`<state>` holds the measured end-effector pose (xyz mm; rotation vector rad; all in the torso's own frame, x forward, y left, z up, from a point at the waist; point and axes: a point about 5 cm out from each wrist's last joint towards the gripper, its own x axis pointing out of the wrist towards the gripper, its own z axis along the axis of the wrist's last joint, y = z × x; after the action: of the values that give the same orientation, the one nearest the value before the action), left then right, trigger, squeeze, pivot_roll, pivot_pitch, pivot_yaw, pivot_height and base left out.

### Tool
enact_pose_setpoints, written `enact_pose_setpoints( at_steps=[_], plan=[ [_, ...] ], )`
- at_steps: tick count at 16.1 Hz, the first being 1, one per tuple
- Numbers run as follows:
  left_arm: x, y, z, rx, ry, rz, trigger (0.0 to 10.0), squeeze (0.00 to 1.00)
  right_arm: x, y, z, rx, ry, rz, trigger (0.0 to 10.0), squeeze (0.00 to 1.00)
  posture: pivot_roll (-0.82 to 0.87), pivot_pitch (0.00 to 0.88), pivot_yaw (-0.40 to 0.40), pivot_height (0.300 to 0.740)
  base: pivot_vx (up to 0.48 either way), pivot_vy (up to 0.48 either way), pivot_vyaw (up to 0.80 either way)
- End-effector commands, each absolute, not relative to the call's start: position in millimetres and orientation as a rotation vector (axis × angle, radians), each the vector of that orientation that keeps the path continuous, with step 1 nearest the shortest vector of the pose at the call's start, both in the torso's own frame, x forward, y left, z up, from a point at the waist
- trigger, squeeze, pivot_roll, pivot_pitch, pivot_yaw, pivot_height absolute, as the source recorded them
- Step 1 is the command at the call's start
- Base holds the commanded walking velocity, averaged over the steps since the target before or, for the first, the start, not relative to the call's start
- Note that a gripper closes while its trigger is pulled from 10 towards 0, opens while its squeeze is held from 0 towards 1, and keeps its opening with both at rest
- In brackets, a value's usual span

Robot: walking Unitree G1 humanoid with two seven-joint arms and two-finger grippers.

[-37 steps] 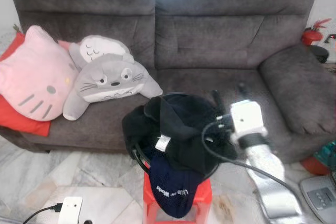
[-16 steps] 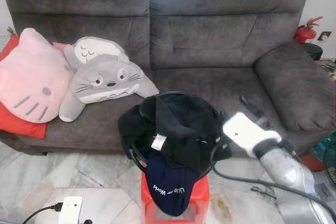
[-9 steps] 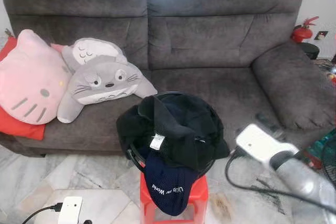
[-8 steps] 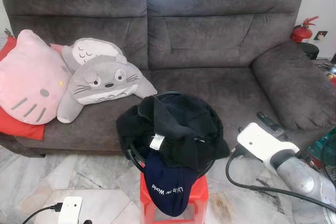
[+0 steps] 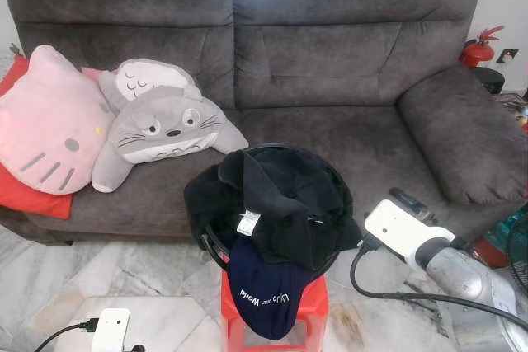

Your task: Hang hanger

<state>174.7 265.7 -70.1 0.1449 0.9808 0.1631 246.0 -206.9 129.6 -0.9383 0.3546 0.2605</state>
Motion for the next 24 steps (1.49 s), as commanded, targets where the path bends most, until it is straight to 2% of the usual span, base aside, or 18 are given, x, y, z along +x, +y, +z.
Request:
enact_pose_setpoints(
  at_steps=[1,9,16,24],
  plan=[
    [171.9,266.9,-71.2,0.158,1.000,0.160,10.0,0.00,247.9,-206.7,130.3,-0.939,0.348,0.266,10.0,0.00,-0.18,0.054,0.030,0.740,0.000,0.000,0.00],
    [172.3,267.0,-70.9,0.169,0.999,0.154,10.0,0.00,253.1,-197.6,123.5,-0.961,0.333,0.398,10.0,0.00,-0.17,0.055,0.030,0.740,0.000,0.000,0.00],
    [172.5,267.3,-70.6,0.173,0.996,0.152,10.0,0.00,265.8,-187.4,127.0,-0.970,0.268,0.436,10.0,0.00,-0.17,0.057,0.032,0.740,0.000,0.000,0.00],
    [172.6,266.8,-70.8,0.175,0.995,0.152,10.0,0.00,267.6,-181.6,122.0,-0.972,0.270,0.478,10.0,0.00,-0.16,0.057,0.031,0.740,0.000,0.000,0.00]
  ],
)
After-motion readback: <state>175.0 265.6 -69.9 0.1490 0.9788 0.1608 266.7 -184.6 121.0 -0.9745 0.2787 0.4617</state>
